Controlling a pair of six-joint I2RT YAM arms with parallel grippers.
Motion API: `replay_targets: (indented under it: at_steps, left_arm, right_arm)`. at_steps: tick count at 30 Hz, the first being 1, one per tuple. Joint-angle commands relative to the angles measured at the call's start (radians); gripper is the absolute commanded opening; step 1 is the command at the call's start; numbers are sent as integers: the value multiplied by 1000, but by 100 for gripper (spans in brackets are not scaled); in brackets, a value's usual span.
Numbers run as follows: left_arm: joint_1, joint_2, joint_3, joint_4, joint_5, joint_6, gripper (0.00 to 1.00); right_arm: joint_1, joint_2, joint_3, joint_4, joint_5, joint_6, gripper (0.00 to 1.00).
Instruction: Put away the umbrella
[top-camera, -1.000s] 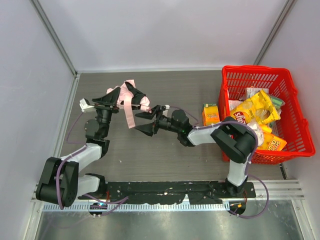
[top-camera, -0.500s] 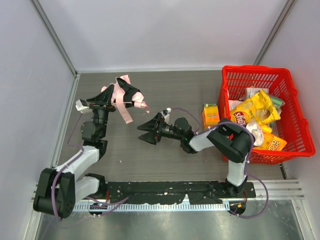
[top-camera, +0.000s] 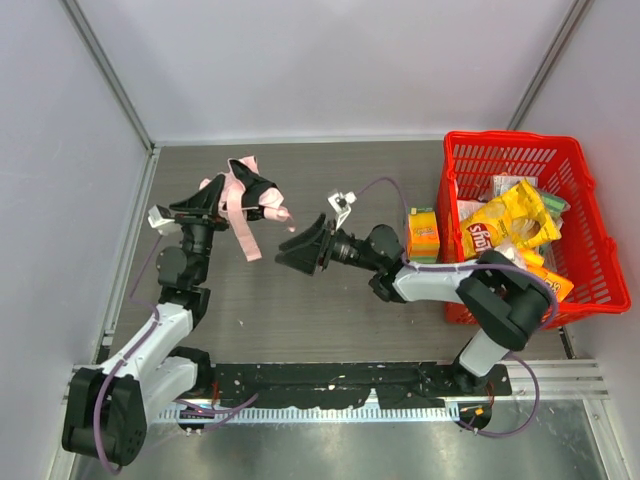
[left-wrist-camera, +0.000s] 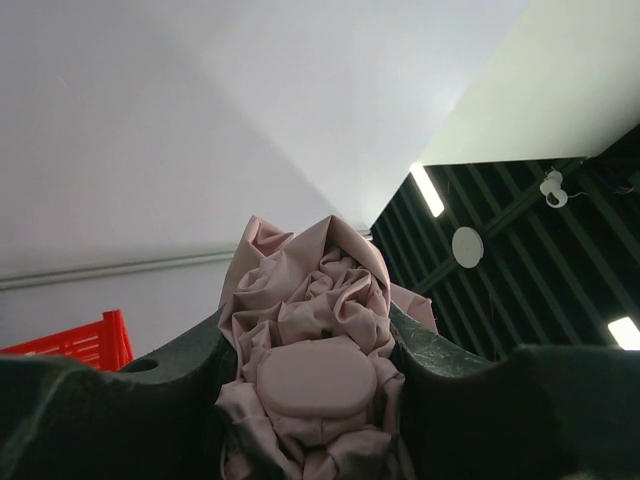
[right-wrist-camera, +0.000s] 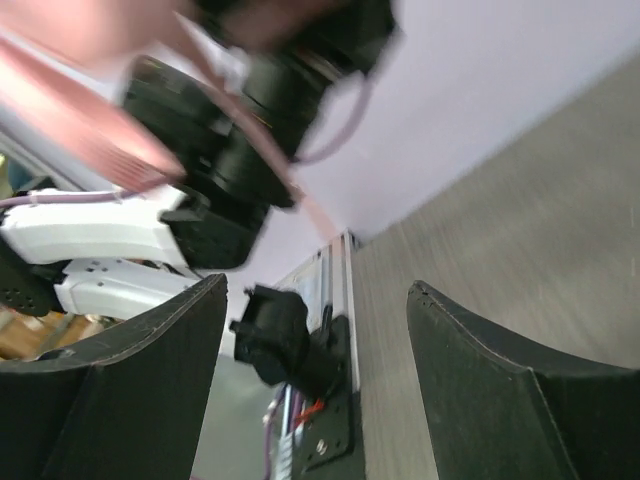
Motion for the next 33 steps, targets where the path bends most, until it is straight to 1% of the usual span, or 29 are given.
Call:
replay_targets:
  at_steps: [1,5,9,13,17,21,22,25,26,28,29,30,32,33]
  left_arm:
    - [5,-72,16,-33,-5,-22,0]
    - [5,-71,21,-58,10,-44,0]
    - [5,-71,10,-75,9,-85,0]
    - [5,-80,5,-104,7,-100,0]
    - [2,-82,2,-113,9,-102,0]
    - [3,-80,2,-127,11,-107,0]
    - [2,-80,4,-130,12,-110,0]
    - [0,-82,4,-134,15,-116,0]
    - [2,-80,4,-138,17,-119,0]
    - [2,-82,2,-138,20,-125,0]
    - [2,-85,2,-139,21,-127,0]
    - [2,-83,2,-139,23,-127,0]
    - [2,-86,1,-144,24,-131,0]
    - [2,-85,1,-142,27,-136,0]
  right_arm:
    - [16,-94,125,-15,-50,-266,77]
    - [42,-83,180,-93,-52,-340,77]
    - [60,-59,211,-134,0,-422,77]
    - [82,-25,225,-119,54,-504,76]
    - [102,24,243,-58,71,-515,76]
    - [126,71,277,-47,91,-534,73]
    - [132,85,281,-44,117,-544,72]
    - [137,114,280,-22,181,-582,65]
    - [143,122,277,-19,226,-609,63]
    - [149,128,275,-18,273,-634,63]
    - [151,133,278,-13,283,-634,61]
    - [151,139,284,-12,286,-639,56]
    - [155,139,289,-13,286,-650,39]
    - [158,136,288,-16,284,-657,33]
